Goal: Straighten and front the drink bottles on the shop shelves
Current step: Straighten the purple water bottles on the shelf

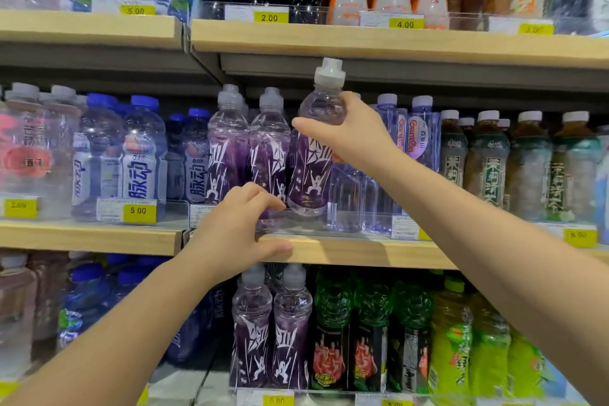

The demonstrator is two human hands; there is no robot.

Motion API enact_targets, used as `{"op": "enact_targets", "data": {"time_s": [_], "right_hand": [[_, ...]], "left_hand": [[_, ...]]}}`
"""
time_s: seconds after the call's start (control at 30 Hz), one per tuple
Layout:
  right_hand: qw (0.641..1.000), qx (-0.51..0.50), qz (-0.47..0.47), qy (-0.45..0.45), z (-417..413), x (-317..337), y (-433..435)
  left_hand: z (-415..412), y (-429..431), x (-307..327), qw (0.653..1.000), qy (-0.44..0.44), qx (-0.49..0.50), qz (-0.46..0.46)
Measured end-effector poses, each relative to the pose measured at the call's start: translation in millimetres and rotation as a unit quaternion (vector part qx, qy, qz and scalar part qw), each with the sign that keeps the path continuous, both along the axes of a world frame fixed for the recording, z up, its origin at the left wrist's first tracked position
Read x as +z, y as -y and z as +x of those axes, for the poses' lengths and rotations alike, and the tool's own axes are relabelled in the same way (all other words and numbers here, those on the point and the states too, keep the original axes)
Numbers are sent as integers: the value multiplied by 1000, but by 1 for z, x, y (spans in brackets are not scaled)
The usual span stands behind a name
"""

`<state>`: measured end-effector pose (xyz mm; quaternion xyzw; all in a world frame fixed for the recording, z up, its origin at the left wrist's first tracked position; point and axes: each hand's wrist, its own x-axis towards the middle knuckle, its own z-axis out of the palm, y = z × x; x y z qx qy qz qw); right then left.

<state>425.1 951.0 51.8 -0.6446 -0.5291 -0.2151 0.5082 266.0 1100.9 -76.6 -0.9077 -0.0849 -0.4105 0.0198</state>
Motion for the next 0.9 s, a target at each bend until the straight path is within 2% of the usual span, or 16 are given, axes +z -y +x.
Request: {"op": "enact_targets", "data": {"time_s": [0.43, 0.9], "right_hand": [[995, -90, -41, 25, 1, -10, -26], [988, -137, 17, 71, 4, -23, -41]], "left_hand": [[-2, 5, -2, 1000, 7, -5, 1], [0, 4, -5, 1000, 11, -3, 5]]}}
